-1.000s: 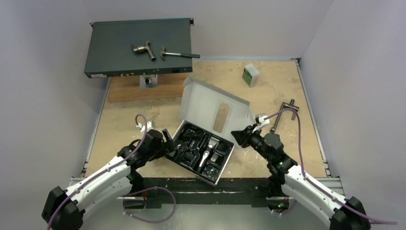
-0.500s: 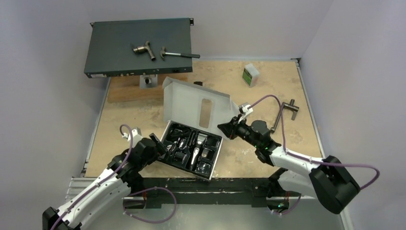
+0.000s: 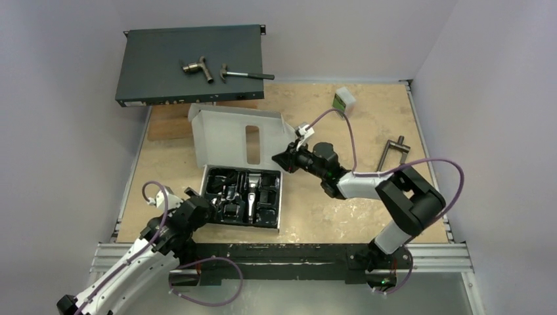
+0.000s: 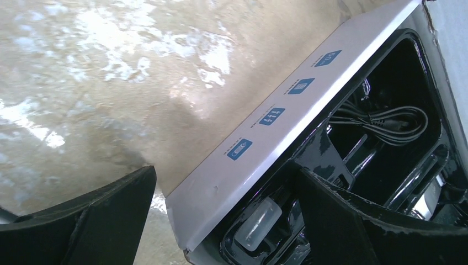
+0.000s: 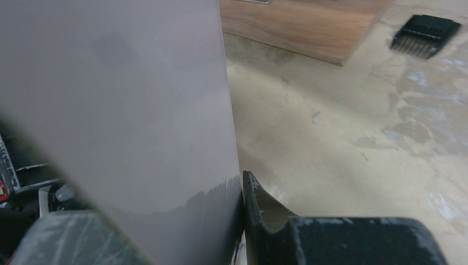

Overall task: Sort the hair-cutting tools
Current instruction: Adjust the storage box at the center of the board.

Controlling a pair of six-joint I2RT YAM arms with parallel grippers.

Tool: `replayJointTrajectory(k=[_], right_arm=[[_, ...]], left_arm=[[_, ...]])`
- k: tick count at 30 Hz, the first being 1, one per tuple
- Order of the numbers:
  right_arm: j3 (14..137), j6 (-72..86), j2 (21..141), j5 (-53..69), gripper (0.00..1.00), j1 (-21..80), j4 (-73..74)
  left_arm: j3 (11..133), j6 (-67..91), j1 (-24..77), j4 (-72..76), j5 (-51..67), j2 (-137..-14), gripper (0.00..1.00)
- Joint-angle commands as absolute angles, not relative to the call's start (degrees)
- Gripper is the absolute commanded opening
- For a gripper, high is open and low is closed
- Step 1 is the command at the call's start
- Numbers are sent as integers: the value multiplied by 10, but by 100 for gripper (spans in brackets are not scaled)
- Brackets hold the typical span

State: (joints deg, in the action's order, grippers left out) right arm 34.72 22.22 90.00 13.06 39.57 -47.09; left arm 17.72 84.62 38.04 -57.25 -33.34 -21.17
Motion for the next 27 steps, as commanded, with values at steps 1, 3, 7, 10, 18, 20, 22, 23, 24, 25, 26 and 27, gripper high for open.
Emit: replayJointTrajectory(k=[1,3,7,10,18,20,22,23,24,25,26,27], right_arm=[[429,252,960,205,0,429,-534],[455,251,983,212,0,433,-523],[505,240,1014,222,16,437,-485],[509,229,1003,195,32,436,-450],[480,221,940,131,59,435,-372],[470,225,921,111,65,436,-356],[462,226,897,92,69,436,-336],[458,226,886,84,70,435,-325],[457,226,873,74,71,435,-311],[455,226,860,64,71,434,-293],[452,226,847,55,72,433,-278],[446,226,833,47,74,432,-269]], left_arm=[[190,915,387,-653,-330,-165,100],[190,930,387,-674,-338,-138,100],[194,955,387,-716,-348,-95,100],[202,946,387,-726,-351,-76,100],[218,916,387,-716,-348,-106,100],[220,909,387,-712,-346,-106,100],[224,904,387,-715,-343,-101,100],[227,902,387,-718,-342,-99,100],[230,898,387,-723,-341,-97,100],[234,893,387,-727,-341,-96,100],[238,886,387,-729,-340,-95,100],[242,879,387,-730,-339,-95,100]])
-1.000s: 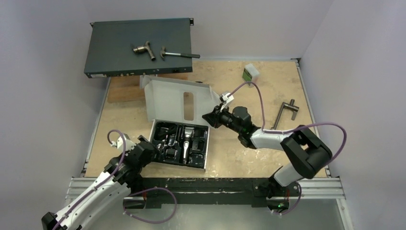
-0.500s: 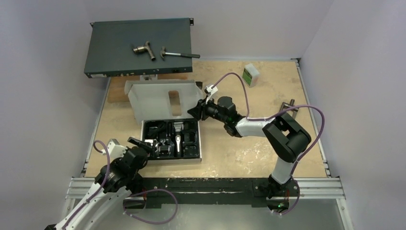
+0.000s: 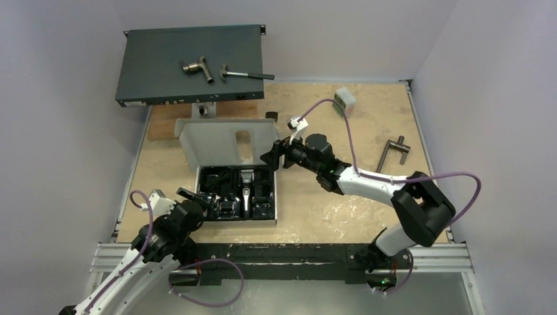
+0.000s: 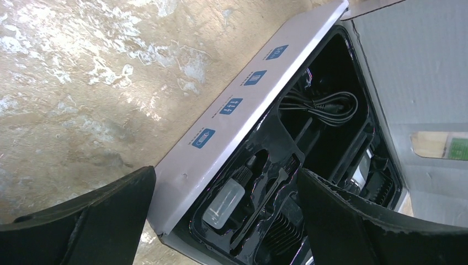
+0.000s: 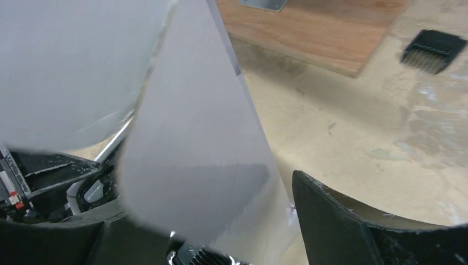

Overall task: Sort the hair-cutting tools
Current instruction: Adjust the storage box at the center of the board.

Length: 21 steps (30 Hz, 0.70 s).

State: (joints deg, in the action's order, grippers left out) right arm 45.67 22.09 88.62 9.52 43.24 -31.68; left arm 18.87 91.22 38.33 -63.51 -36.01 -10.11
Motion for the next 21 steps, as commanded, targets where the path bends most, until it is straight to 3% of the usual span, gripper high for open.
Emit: replayJointTrajectory(k=[1,15,18,21], right_arm=[[439,229,819,40,75,430,-260],[340,290,669,-54,73,396,-223],[332,327,693,-71,65,375,-234],[333,359,745,-75,43,364,-241]], left_arm=[[245,871,387,-730,-338,-96,100],[303,756,387,-666,-296,-132,100],[292,755,387,-651,-289,-124,100],[282,756,387,-640,-279,-112,100]])
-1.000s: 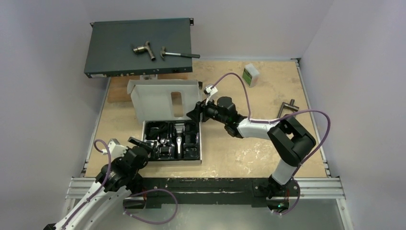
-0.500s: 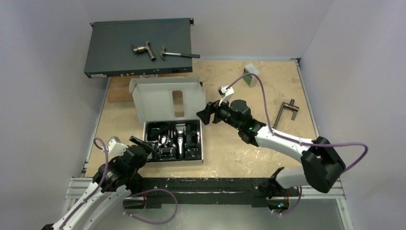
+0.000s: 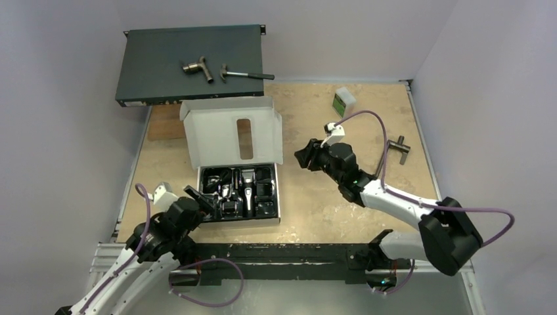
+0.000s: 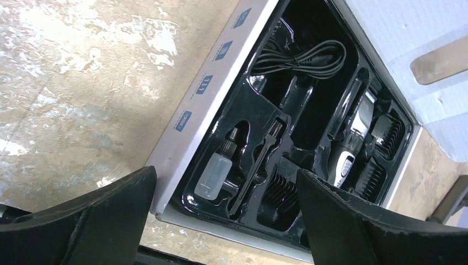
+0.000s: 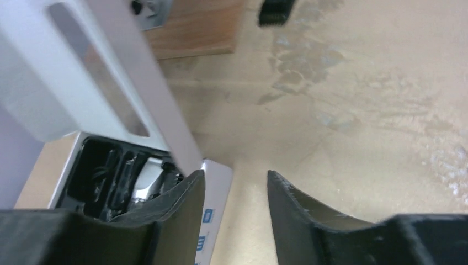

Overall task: Sort the hair-cutting tools
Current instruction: Adjust the storage box at the center of the board.

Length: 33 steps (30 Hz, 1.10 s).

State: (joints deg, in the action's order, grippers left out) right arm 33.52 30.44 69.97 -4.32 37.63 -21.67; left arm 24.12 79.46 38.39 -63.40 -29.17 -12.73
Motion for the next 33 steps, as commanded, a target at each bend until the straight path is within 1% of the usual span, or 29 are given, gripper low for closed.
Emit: replayJointTrajectory(k=[1,3,5,7,9,11,12,14,19,22,28,31,33], right_arm=[[336,367,761,-75,35,363,-239],[338,378,792,-63,24,363,-245],[340,375,816,-61,16,368,-247],[337,384,834,-48,11,381,-256],[336,388,850,-38,8,398,-265],[338,394,867,-21,8,411,-276],[340,396,876,-10,7,419,-281],[347,400,894,-2,6,433,-288],[364,414,934,25,6,458,-311],[387,418,966,41,6,480,-323],[417,414,1012,81,7,501,-357],[426,402,1028,101,11,501,-368],[438,392,1037,118,15,501,-361]], left_arm=[[281,756,387,-639,-277,-107,100],[287,753,387,-645,-278,-99,99],[303,742,387,-657,-284,-88,98],[326,721,387,-666,-294,-70,97],[350,711,387,-680,-311,-49,97],[372,701,387,-689,-332,-29,97],[380,697,387,-693,-341,-22,100],[396,692,387,-706,-360,-13,100],[460,719,387,-796,-427,-49,100],[479,726,387,-810,-445,-63,100],[442,720,387,-756,-421,-48,100],[429,723,387,-747,-414,-51,100],[423,724,387,-743,-413,-57,100]])
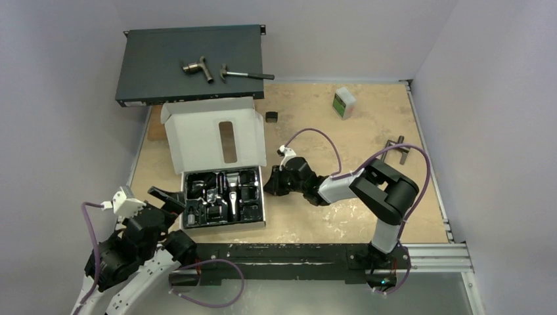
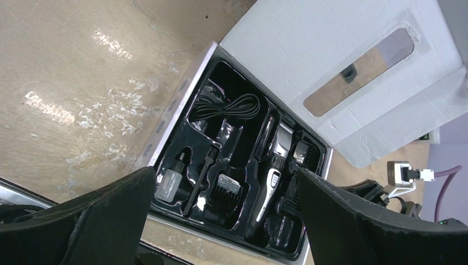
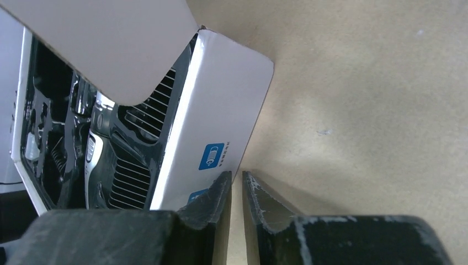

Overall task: Sort the hair-cutting tools
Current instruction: Adjust the storage box at the center of the board, then move the haircut tool to the center of the board.

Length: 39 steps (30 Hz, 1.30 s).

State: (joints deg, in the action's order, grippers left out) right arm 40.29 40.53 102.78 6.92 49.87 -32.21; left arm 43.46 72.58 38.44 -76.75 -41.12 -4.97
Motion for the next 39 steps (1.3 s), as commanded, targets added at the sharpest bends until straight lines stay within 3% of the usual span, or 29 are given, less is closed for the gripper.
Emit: replayJointTrajectory(k=[1,8,10,18,26,39], right_arm=[[438,389,1035,119,17,501,-360],[375,419,894,3,39,400,-268],[397,415,866,-48,50,373,-228],[649,344,1020,-137,85,365,-96],[861,329,1202,-173,84,347,-55],[1110,297,1376,-198,83,344,31]], left_arm=[[421,723,387,-739,-412,-59,100],[419,708,387,-722,-413,-71,100],[410,703,387,-711,-409,-71,100],[387,720,387,-699,-387,-75,100],[362,736,387,-695,-376,-63,100],[344,752,387,-696,-385,-73,100]])
